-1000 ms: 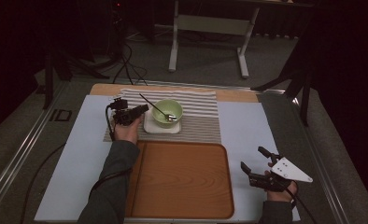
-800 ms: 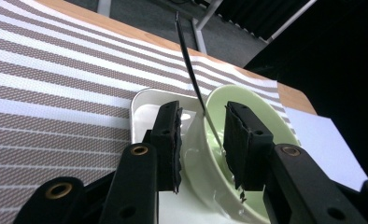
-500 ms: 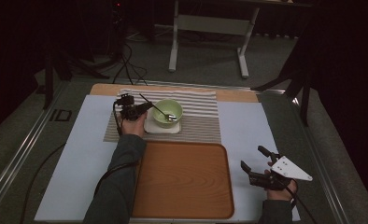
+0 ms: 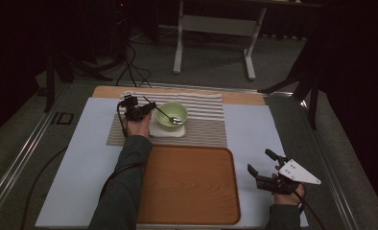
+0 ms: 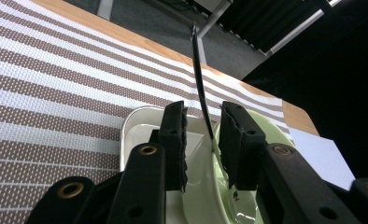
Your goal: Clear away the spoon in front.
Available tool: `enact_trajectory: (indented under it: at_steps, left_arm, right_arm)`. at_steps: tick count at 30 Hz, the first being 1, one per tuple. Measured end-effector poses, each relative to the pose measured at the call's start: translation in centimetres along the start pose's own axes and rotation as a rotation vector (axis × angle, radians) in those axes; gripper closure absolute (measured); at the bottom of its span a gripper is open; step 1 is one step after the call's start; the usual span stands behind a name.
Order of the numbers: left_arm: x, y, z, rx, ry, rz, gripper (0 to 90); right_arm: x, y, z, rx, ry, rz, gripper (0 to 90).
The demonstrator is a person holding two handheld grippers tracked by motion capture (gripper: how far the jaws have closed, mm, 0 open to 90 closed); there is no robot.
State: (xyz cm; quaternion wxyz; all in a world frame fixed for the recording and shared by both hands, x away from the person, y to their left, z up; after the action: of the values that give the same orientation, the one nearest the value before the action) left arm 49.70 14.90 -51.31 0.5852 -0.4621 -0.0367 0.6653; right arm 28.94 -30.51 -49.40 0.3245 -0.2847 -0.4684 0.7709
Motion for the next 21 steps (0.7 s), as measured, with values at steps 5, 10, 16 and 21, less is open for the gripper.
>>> enact_trajectory:
  at_steps: [5,10,16,21]
  left_arm:
    - [-0.5,-0.2,-0.4,0.021,-0.007,-0.025,74.7]
    - [-0.7,-0.3,-0.6,0.032,-0.017,-0.030,82.4]
    - [-1.0,-0.3,-0.2,0.011,0.006,-0.039,86.3]
    - [-2.2,-0.5,0.5,-0.012,0.037,-0.070,89.8]
  right_arm:
    - [0.0,0.0,0.0,-0.004,0.001,0.000,13.9]
    - [-0.1,0.0,0.1,-0.006,0.002,-0.002,13.9]
    - [0.0,0.0,0.1,-0.007,0.003,0.001,13.9]
    - [0.0,0.0,0.2,-0.007,0.005,0.002,13.9]
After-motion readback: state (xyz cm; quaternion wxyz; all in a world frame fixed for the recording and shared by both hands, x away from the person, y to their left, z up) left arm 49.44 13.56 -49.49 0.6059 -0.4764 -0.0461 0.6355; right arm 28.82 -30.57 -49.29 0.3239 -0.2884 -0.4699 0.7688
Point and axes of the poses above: each handheld gripper's, and its own axes: z roughly backward along the jaws, y roughly out of its underside, x roughly to its left, the point moved 3 cm from there along -z, roughly forward along the jaws, and after that the axes turned 10 degrees about x, right-handed, at the moved point
